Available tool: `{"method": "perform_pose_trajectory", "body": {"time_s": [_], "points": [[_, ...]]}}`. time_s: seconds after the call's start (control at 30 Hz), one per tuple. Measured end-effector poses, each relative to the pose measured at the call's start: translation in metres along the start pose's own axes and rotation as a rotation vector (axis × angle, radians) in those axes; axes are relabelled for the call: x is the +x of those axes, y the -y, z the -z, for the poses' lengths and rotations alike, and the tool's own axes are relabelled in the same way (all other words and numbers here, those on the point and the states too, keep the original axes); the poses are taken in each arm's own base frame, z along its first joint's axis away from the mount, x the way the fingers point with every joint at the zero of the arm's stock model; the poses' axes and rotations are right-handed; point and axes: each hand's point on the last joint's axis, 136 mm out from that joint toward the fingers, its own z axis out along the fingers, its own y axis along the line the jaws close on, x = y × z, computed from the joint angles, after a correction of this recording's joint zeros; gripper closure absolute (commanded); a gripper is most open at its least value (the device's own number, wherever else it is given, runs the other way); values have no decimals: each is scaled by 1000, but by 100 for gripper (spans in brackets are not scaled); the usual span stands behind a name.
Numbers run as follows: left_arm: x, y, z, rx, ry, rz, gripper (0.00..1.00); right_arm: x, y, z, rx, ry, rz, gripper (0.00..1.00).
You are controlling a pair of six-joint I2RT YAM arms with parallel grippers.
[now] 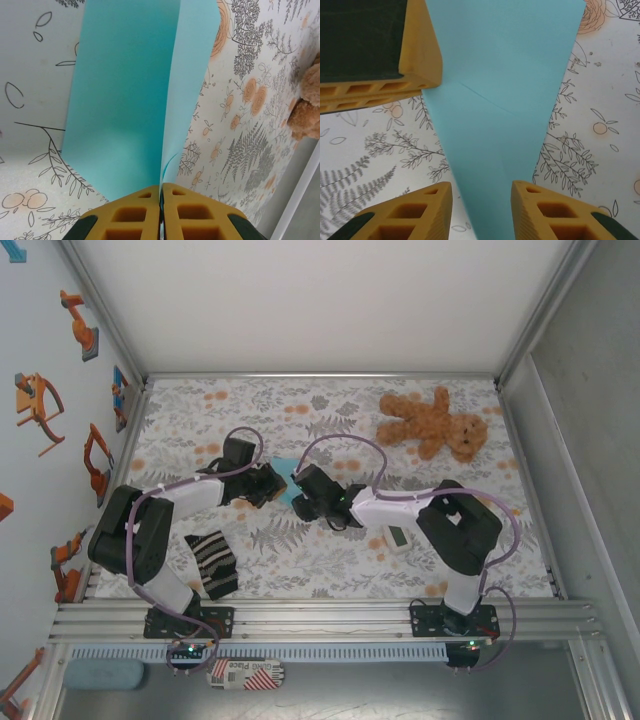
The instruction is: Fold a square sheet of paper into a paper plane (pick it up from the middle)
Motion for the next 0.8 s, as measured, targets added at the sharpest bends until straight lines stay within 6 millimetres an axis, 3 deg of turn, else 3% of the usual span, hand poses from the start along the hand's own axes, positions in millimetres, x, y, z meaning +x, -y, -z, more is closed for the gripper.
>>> {"method": "perform_pose_trajectory", "body": {"time_s": [0.4, 0.8], "points": [[1, -2, -1, -11, -7, 25, 90, 16, -5, -14, 13, -43, 53, 68], [1, -3, -1, -22, -8, 33, 85, 20, 4, -18, 66, -50, 59, 81]]}}
